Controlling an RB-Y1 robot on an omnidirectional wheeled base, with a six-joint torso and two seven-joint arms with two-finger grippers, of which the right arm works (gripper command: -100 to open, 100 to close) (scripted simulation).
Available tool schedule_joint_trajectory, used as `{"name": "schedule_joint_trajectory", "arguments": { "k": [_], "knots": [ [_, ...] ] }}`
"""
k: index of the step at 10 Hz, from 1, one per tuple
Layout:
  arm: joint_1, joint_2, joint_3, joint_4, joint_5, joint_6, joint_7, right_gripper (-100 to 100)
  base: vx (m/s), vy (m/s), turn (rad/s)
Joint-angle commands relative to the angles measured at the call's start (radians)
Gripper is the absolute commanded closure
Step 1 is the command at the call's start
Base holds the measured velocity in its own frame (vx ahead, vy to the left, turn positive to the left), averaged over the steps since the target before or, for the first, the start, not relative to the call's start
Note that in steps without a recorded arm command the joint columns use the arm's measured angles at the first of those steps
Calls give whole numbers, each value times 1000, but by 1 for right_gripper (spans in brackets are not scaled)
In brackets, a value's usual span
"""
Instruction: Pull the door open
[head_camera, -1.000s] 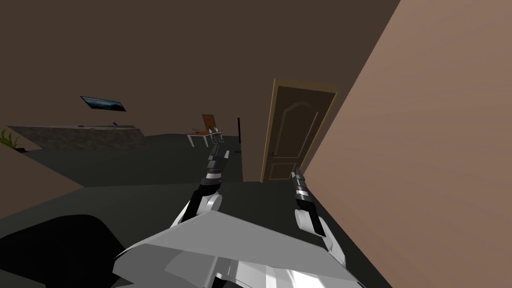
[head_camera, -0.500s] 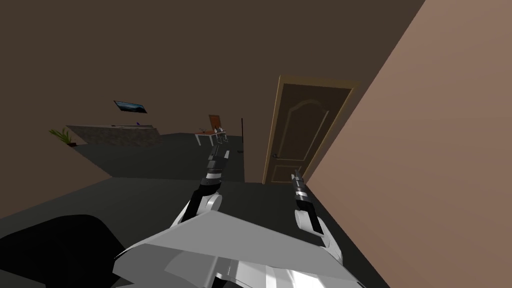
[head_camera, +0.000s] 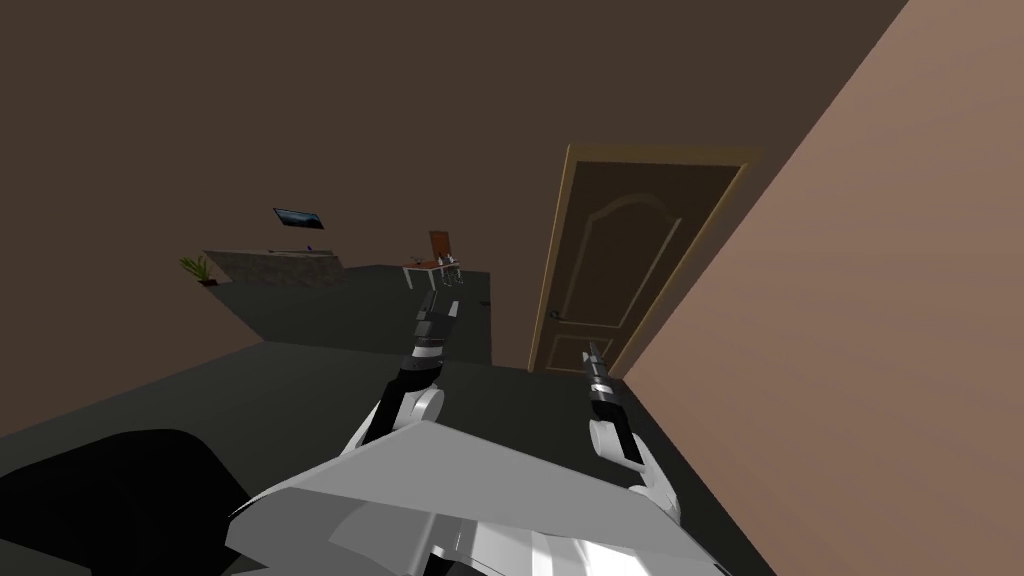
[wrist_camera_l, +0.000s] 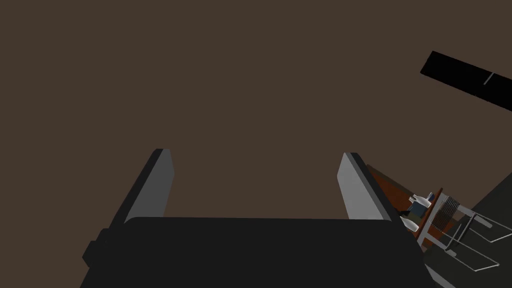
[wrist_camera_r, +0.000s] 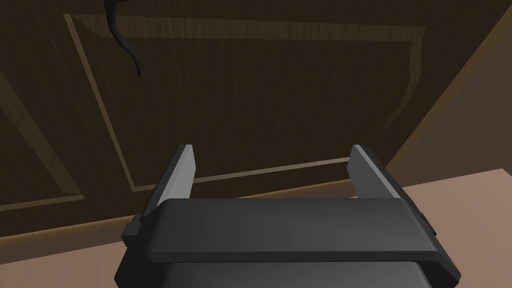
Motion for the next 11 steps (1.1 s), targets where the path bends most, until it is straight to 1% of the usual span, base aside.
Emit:
{"name": "schedule_joint_trajectory", "arguments": {
  "k": [1, 3, 4, 5, 8, 11],
  "knots": [
    [-20, -5, -3, 50, -9, -8, 0, -100, 50, -34, 106],
    [-49, -15, -6, 111, -24, -20, -2, -100, 71, -59, 206],
    [-49, -15, -6, 125, -24, -20, -2, -100, 53, -50, 63],
    [-63, -20, -8, 161, -31, -27, -2, -100, 39, -36, 64],
    [-104, -34, -14, 267, -52, -44, -5, -100, 67, -61, 203],
    [-142, -46, -19, 364, -71, -61, -7, -100, 71, -70, 141]
  ]
}}
